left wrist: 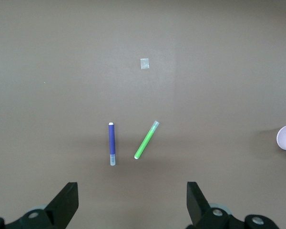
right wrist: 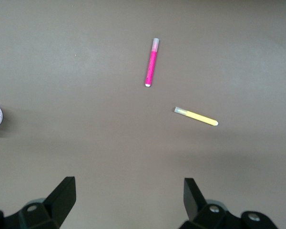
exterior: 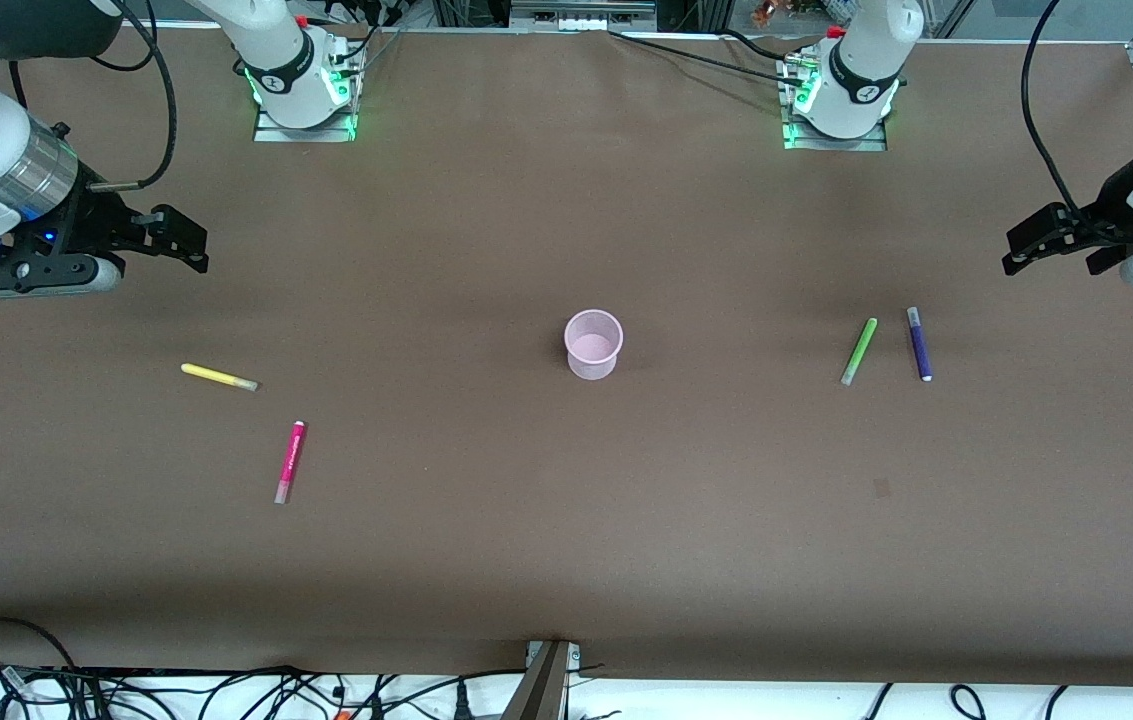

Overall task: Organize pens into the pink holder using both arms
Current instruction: 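Lower the left gripper onto the blue marker while the right gripper approaches the pink marker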

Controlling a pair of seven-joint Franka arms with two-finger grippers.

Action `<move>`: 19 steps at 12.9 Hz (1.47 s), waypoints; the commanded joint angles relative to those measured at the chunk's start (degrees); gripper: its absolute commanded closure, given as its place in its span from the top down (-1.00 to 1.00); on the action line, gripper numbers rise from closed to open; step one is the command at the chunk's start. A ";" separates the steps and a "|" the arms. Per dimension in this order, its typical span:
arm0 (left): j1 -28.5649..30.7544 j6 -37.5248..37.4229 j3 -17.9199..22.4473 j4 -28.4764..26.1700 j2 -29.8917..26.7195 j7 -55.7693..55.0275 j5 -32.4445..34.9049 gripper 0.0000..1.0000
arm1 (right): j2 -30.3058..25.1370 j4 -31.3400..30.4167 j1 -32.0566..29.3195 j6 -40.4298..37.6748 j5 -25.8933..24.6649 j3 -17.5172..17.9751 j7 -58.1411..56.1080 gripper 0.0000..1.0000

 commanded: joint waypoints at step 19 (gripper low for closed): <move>5.76 7.82 0.41 -10.41 12.78 3.00 0.14 1.00 | 2.62 3.19 0.26 0.53 -3.34 -0.01 -0.12 1.00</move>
